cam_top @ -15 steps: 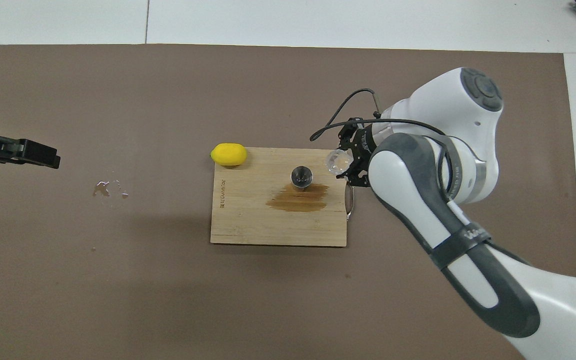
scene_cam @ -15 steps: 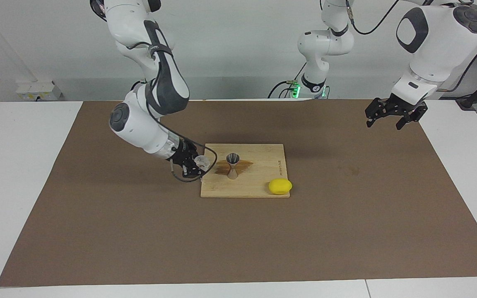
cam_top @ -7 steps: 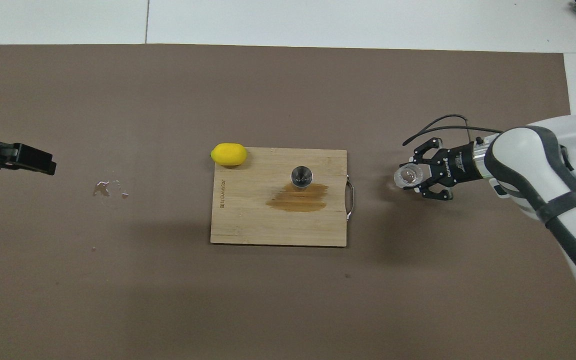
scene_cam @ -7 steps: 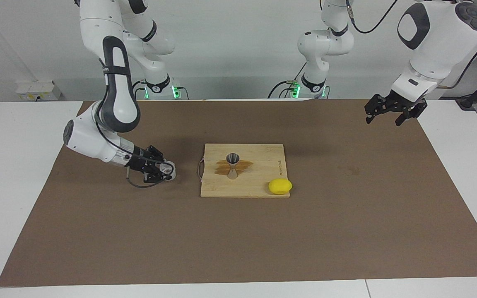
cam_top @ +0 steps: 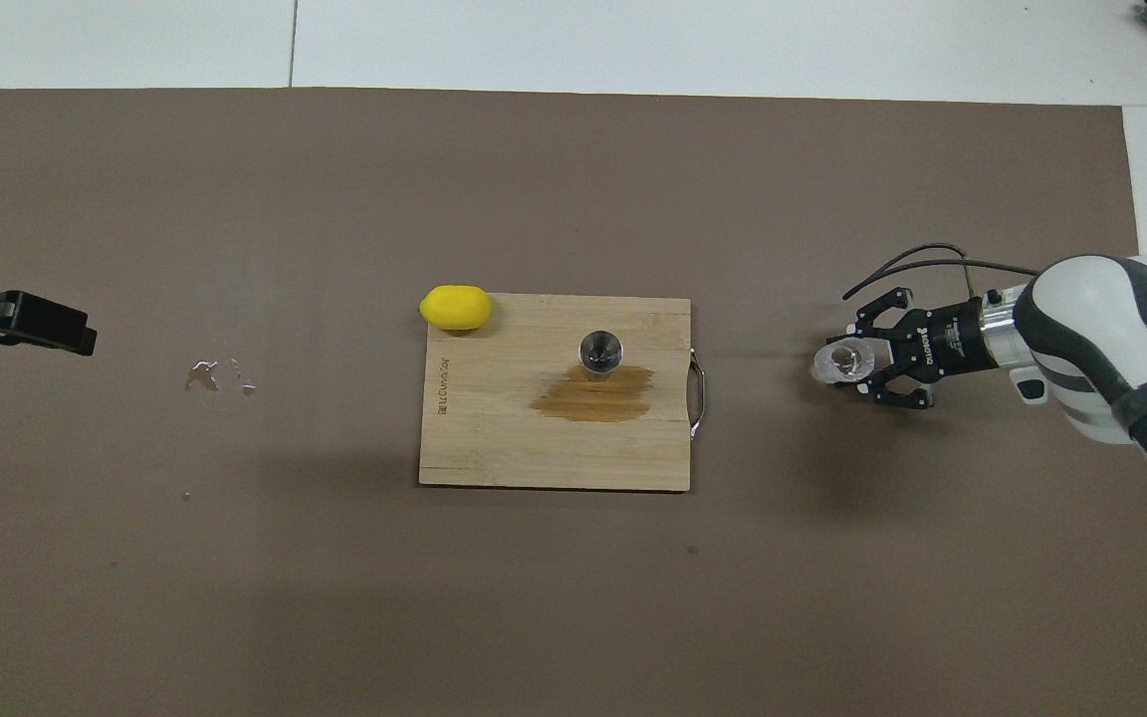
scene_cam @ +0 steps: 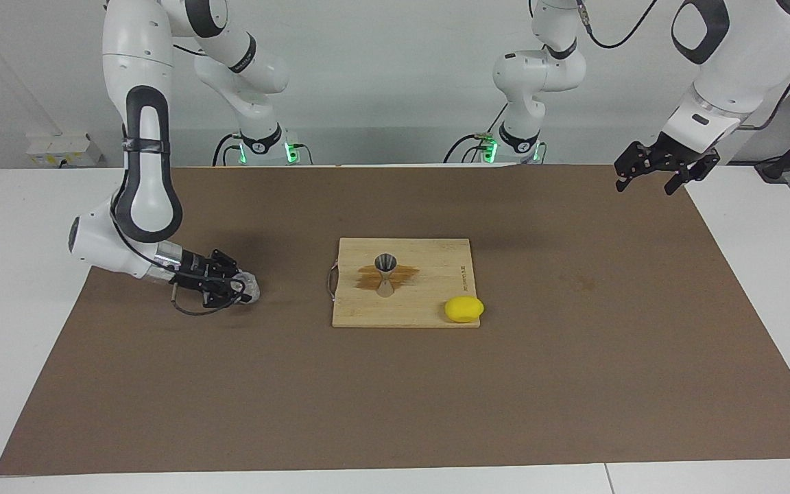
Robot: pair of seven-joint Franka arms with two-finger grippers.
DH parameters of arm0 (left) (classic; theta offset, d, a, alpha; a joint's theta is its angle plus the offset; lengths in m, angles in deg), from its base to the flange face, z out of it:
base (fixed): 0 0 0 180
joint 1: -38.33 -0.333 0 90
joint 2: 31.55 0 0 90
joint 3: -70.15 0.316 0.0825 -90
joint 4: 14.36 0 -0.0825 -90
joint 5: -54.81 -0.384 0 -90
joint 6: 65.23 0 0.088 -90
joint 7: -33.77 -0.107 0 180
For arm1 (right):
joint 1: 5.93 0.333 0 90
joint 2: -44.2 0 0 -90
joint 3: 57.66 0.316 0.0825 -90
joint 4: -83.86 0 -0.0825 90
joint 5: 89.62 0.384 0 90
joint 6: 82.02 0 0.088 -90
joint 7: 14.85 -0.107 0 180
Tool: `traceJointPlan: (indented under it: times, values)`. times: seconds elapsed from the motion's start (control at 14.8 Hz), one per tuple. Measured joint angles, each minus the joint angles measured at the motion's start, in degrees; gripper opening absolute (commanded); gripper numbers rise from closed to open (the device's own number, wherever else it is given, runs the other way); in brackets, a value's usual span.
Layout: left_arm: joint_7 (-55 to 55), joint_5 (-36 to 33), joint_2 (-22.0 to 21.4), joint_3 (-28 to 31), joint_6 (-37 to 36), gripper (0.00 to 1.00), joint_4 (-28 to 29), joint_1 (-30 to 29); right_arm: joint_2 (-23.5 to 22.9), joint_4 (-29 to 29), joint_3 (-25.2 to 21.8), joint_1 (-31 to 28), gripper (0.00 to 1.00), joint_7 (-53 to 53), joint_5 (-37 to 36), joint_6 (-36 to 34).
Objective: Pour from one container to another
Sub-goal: 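Lower the glass cup onto the mat and open the right gripper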
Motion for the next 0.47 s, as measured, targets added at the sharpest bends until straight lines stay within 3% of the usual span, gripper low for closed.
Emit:
traceJointPlan:
  times: [0.07, 0.14, 0.47]
  values:
    - [0.0, 0.0, 0.0, 0.0, 0.0, 1.0, 0.0, 0.0, 0.0, 0.1, 0.0, -0.3, 0.57, 0.0, 0.0, 0.0]
    - [0.0, -0.1, 0.0, 0.0, 0.0, 1.0, 0.0, 0.0, 0.0, 0.1, 0.0, -0.6, 1.0, 0.0, 0.1, 0.0]
    - [0.0, -0.2, 0.0, 0.0, 0.0, 1.0, 0.0, 0.0, 1.7, 0.2, -0.1, -2.7, 1.0, 1.2, 0.0, 0.1]
